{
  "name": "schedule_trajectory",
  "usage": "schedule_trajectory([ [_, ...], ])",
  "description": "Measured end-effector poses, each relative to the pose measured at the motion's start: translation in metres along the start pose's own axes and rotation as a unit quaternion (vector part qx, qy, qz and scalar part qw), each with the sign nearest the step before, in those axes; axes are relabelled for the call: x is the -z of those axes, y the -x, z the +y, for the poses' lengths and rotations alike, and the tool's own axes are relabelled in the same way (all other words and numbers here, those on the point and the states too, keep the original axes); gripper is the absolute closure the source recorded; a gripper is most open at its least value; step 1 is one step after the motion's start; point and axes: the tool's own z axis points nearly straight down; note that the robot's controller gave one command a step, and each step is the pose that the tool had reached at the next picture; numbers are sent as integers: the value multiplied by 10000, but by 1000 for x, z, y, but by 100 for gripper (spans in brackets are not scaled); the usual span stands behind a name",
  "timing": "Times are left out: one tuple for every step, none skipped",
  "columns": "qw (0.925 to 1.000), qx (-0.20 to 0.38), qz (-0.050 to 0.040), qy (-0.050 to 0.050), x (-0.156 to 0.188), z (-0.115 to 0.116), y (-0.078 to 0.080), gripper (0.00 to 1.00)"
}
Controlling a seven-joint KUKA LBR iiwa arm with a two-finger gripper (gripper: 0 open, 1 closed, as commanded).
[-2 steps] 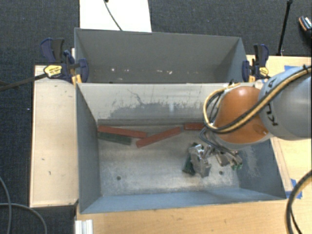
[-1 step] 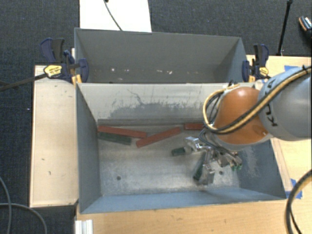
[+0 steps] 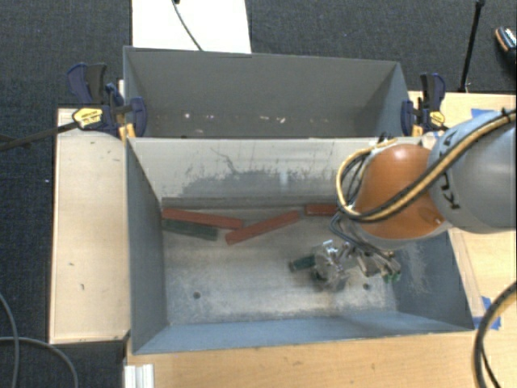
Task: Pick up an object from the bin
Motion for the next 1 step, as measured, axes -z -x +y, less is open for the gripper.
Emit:
schedule_trajectory([
  [10000, 8, 7, 1, -1, 0, 0, 0],
])
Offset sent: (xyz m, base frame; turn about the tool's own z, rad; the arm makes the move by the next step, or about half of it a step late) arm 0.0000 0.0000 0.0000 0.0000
